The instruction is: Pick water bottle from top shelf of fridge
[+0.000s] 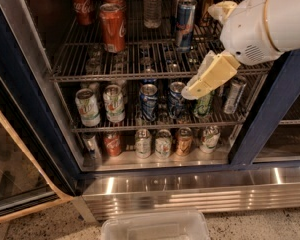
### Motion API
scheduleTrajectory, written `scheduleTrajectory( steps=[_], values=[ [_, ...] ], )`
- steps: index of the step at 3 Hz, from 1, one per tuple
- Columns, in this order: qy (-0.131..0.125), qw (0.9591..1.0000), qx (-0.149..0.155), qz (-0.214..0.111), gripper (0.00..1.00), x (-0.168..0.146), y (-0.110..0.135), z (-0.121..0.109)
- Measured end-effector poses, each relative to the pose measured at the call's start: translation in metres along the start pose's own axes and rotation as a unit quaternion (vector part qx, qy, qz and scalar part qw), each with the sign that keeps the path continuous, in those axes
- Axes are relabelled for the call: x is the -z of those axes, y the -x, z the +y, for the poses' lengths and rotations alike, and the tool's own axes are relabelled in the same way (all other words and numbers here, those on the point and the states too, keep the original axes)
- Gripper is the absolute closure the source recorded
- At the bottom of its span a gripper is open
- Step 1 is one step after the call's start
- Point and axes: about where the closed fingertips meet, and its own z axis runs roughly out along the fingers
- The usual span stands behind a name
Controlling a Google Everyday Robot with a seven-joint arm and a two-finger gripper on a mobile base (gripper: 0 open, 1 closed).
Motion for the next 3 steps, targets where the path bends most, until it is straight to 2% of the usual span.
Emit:
scheduleTrajectory(
  steps=[1, 2, 3],
  values=[
    [0.003, 0.9999, 0.009, -0.008, 0.0, -0.007, 0.009, 0.005],
    [-0.01, 0.9991, 0.006, -0.041, 0.0, -0.02, 0.03, 0.02],
    [-0.046, 0.9941, -0.013, -0.097, 0.0, -0.039, 0.057, 0.027]
  ],
)
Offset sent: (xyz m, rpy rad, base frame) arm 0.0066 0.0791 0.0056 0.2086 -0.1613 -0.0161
